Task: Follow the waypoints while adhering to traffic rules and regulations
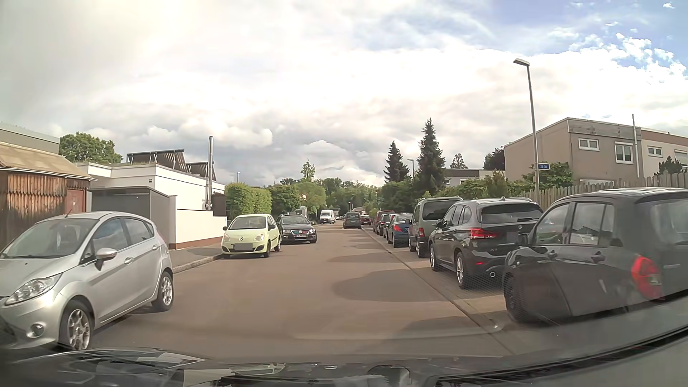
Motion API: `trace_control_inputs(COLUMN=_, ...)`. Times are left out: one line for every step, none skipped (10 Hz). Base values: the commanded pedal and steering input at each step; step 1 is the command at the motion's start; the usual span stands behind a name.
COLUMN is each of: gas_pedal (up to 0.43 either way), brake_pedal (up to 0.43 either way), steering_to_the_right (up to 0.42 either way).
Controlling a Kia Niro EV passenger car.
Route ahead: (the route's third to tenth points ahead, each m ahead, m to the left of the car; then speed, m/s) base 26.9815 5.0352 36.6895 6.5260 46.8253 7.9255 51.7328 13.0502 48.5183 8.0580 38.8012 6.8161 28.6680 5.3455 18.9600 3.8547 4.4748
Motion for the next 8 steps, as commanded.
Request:
trace_control_inputs(gas_pedal=0.11, brake_pedal=0.0, steering_to_the_right=-0.032)
trace_control_inputs(gas_pedal=0.11, brake_pedal=0.0, steering_to_the_right=-0.024)
trace_control_inputs(gas_pedal=0.098, brake_pedal=0.0, steering_to_the_right=-0.012)
trace_control_inputs(gas_pedal=0.079, brake_pedal=0.0, steering_to_the_right=-0.003)
trace_control_inputs(gas_pedal=0.079, brake_pedal=0.0, steering_to_the_right=-0.003)
trace_control_inputs(gas_pedal=0.079, brake_pedal=0.0, steering_to_the_right=-0.003)
trace_control_inputs(gas_pedal=0.079, brake_pedal=0.0, steering_to_the_right=-0.004)
trace_control_inputs(gas_pedal=0.079, brake_pedal=0.0, steering_to_the_right=-0.003)
